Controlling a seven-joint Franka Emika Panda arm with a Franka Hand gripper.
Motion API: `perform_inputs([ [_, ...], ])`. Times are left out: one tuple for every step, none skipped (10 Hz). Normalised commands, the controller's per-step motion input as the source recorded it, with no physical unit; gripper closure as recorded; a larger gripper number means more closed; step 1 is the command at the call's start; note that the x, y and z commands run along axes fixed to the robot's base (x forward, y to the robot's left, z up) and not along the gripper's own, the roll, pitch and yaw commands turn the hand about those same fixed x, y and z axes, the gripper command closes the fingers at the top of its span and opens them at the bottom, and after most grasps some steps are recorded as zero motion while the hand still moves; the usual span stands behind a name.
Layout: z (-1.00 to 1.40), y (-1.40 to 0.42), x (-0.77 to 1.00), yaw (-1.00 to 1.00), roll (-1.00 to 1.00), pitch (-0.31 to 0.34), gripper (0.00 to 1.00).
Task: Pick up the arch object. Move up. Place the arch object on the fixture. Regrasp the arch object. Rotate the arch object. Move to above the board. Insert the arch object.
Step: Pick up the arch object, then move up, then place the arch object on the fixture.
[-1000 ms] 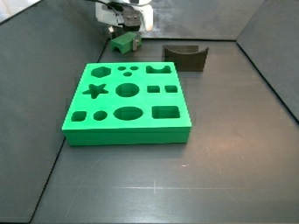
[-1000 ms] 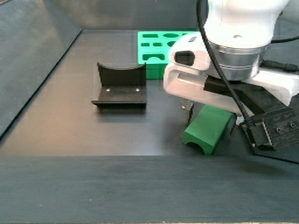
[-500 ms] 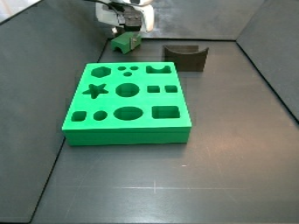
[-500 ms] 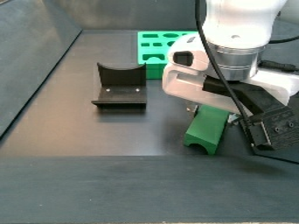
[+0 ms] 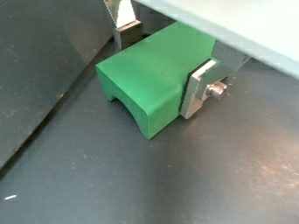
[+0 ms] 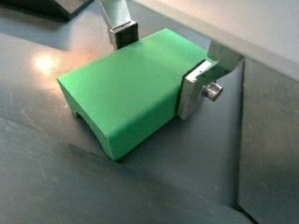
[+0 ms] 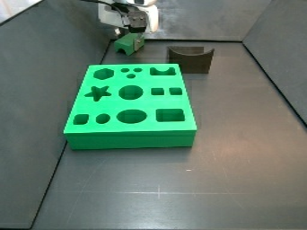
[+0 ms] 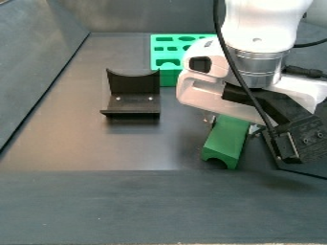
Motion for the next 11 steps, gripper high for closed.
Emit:
perform_inputs([
  [0.0, 0.0, 0.0, 0.0, 0.0, 0.0, 1.0],
  [0.83, 0.0, 0.0, 0.0, 0.0, 0.0, 1.0],
  [0.83, -0.01, 0.0, 0.02, 0.0, 0.004, 1.0],
  [0.72, -0.02, -0.03, 0.02, 0.01, 0.038, 1.0],
  [0.58, -0.03, -0.02, 0.0, 0.03, 0.069, 1.0],
  [0.47, -0.01, -0.01, 0.0, 0.06, 0.097, 1.0],
  [0.4, -0.01, -0.01, 0.0, 0.07, 0.113, 1.0],
  [0.27, -0.01, -0.01, 0.01, 0.08, 0.133, 1.0],
  [1.0, 0.0, 0.0, 0.0, 0.0, 0.0, 1.0],
  [1.0, 0.0, 0.01, -0.01, -0.02, -0.032, 1.0],
  [1.0, 0.0, -0.01, -0.01, -0.01, 0.001, 1.0],
])
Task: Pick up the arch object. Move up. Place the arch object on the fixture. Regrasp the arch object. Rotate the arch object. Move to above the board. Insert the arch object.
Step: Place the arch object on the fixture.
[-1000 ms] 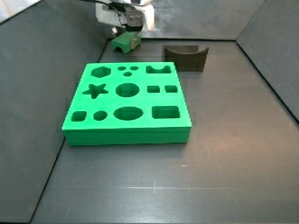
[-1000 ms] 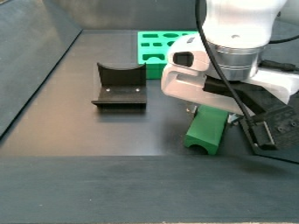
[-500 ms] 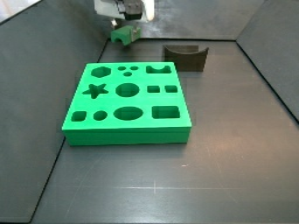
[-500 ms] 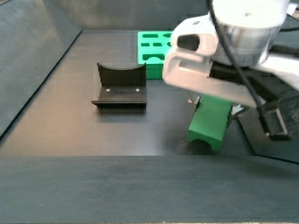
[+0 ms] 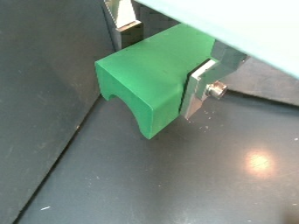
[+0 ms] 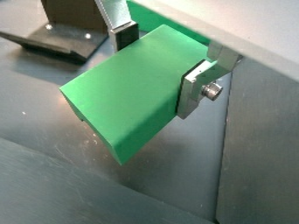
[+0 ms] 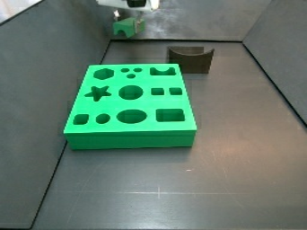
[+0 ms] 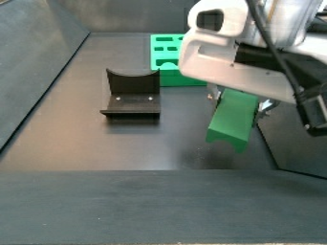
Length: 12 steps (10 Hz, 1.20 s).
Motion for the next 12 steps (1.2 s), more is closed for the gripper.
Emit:
perform_inputs([
  [1.0, 0.0, -0.01, -0.01, 0.0, 0.016, 1.0],
  [1.0, 0.01, -0.02, -0.02, 0.02, 0.053, 1.0],
  [1.0, 0.0, -0.02, -0.01, 0.04, 0.072, 1.0],
  [1.0, 0.0, -0.02, 0.0, 0.06, 0.083, 1.0],
  [1.0, 0.0, -0.03, 0.01, 0.07, 0.092, 1.0],
  [1.0, 0.0, -0.03, 0.01, 0.09, 0.101, 1.0],
  [1.0, -0.01, -0.03, 0.02, 0.09, 0.103, 1.0],
  [0.96, 0.0, -0.04, 0.01, 0.08, 0.096, 1.0],
  [0.9, 0.0, -0.03, 0.02, 0.08, 0.094, 1.0],
  [0.75, 0.0, -0.03, 0.01, 0.08, 0.093, 1.0],
  [0.64, 0.0, -0.02, 0.01, 0.07, 0.095, 1.0],
  [0.49, 0.0, -0.02, 0.01, 0.07, 0.1, 1.0],
])
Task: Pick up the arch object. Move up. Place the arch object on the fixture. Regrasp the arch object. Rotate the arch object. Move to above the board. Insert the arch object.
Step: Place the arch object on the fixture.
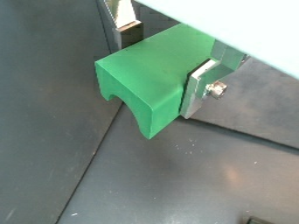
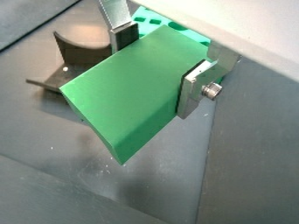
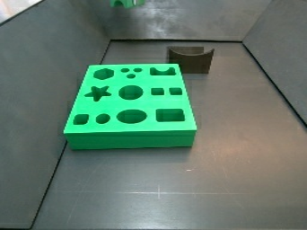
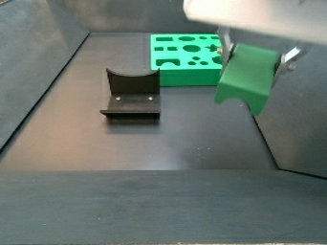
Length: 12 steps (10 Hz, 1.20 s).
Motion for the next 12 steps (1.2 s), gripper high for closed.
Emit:
perform_inputs([
  [0.37, 0.01, -0.01, 0.01, 0.07, 0.103, 1.0],
  [0.21, 0.01, -0.01, 0.01, 0.06, 0.105, 1.0],
  [0.29, -0.72, 1.0, 1.0, 0.05, -0.215, 1.0],
  [0.25, -0.71, 1.0, 1.0, 0.05, -0.213, 1.0],
  [0.23, -0.68, 1.0, 1.0, 0.05, -0.217, 1.0],
  [0.21, -0.62, 1.0, 1.0, 0.03, -0.217, 1.0],
  [0.2, -0.59, 1.0, 0.84, 0.01, -0.171, 1.0],
  [0.17, -0.53, 1.0, 0.51, -0.02, -0.089, 1.0],
  [0.15, -0.47, 1.0, 0.28, -0.03, -0.032, 1.0],
  [0.13, -0.42, 1.0, 0.18, -0.04, -0.001, 1.0],
  [0.1, -0.36, 1.0, 0.11, -0.04, 0.026, 1.0],
  [0.09, -0.3, 1.0, 0.08, -0.05, 0.047, 1.0],
])
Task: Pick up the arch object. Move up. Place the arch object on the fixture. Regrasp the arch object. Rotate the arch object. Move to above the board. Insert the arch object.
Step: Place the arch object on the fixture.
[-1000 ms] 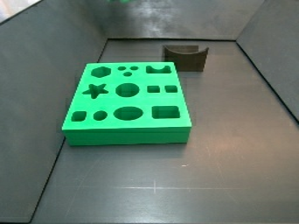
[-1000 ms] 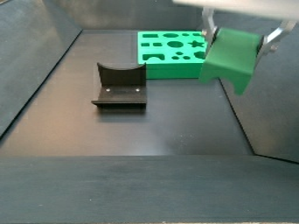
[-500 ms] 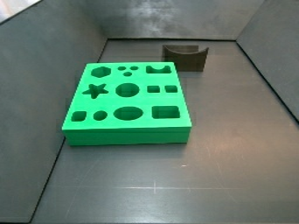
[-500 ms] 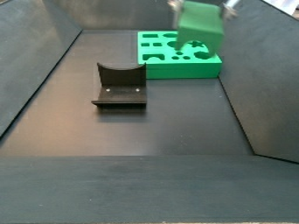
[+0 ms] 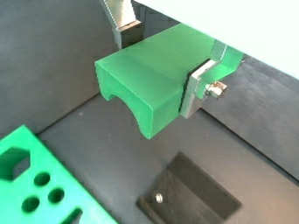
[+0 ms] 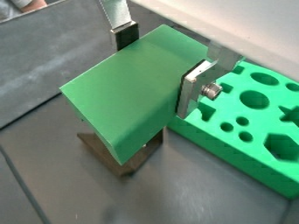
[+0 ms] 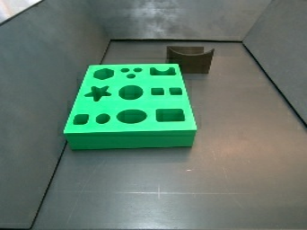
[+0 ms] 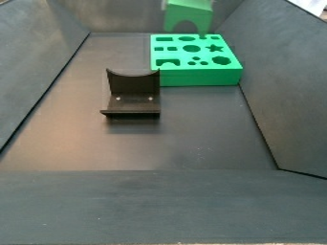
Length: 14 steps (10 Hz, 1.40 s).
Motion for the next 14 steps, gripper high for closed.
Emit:
perform_inputs([
  [0.08, -0.27, 1.0, 0.06, -0.05, 0.061, 1.0],
  [0.06, -0.19, 1.0, 0.03, -0.06, 0.091, 1.0],
  [0.05, -0.16, 1.0, 0.02, -0.06, 0.101, 1.0],
  [0.03, -0.1, 1.0, 0.02, -0.06, 0.117, 1.0],
  [0.03, -0.08, 0.93, 0.02, -0.06, 0.12, 1.0],
  [-0.64, -0.15, 1.0, 0.0, -1.0, 0.15, 1.0],
  [-0.66, -0.14, 0.98, 0.0, -1.0, 0.15, 1.0],
  [-0.47, -0.04, 0.91, -0.03, -1.0, 0.136, 1.0],
  [-0.21, 0.0, 0.82, -0.04, -1.0, 0.131, 1.0],
  [-0.1, 0.01, 0.71, -0.05, -1.0, 0.15, 1.0],
  [-0.06, 0.03, 0.61, -0.06, -1.0, 0.162, 1.0],
  [-0.06, 0.04, 0.53, -0.08, -1.0, 0.159, 1.0],
  [-0.05, 0.04, 0.45, -0.1, -1.0, 0.158, 1.0],
  [-0.03, 0.04, 0.34, -0.13, -1.0, 0.163, 1.0],
])
